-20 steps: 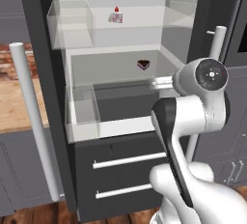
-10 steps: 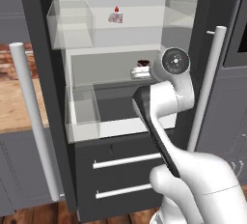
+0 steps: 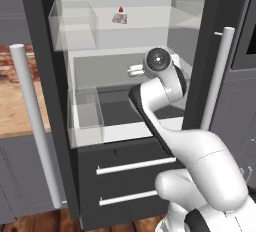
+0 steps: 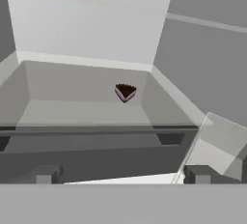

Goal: Take the cakes from the fridge and place them on the empty tray on the dining counter.

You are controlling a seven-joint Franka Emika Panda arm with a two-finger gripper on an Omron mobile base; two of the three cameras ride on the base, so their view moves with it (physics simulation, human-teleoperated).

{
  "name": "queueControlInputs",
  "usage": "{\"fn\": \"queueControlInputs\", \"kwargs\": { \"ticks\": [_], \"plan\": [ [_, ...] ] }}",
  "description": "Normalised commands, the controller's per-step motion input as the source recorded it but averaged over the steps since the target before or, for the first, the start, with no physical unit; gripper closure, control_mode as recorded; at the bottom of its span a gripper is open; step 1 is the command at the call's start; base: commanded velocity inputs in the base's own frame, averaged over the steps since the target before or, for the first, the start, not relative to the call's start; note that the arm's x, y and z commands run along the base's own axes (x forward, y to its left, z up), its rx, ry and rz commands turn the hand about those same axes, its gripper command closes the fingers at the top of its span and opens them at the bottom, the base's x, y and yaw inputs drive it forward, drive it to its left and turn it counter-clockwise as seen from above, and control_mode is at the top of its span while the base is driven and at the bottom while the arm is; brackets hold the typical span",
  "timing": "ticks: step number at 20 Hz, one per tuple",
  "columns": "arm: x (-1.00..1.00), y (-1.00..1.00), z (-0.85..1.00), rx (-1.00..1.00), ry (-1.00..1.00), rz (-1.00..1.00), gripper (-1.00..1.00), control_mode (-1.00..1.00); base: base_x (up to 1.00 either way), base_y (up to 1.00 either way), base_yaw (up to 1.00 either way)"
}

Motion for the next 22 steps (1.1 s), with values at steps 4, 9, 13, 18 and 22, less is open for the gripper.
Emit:
{"fn": "queueControlInputs", "kwargs": {
  "ticks": [4,9,13,18,22],
  "plan": [
    [0.36,-0.29,0.0,-0.14,0.0,-0.27,-1.0,-1.0,0.0,0.0,0.0],
    [0.22,-0.59,0.0,-0.14,0.04,-0.35,-1.0,-1.0,0.0,0.0,0.0],
    [0.02,-0.59,0.0,-0.13,0.03,-0.36,-1.0,-1.0,0.0,0.0,0.0],
    [-0.13,-0.83,0.0,-0.1,0.01,-0.36,-1.0,-1.0,0.0,0.0,0.0],
    [-0.79,-1.0,0.0,-0.06,0.0,-0.35,-1.0,-1.0,0.0,0.0,0.0]
  ]
}}
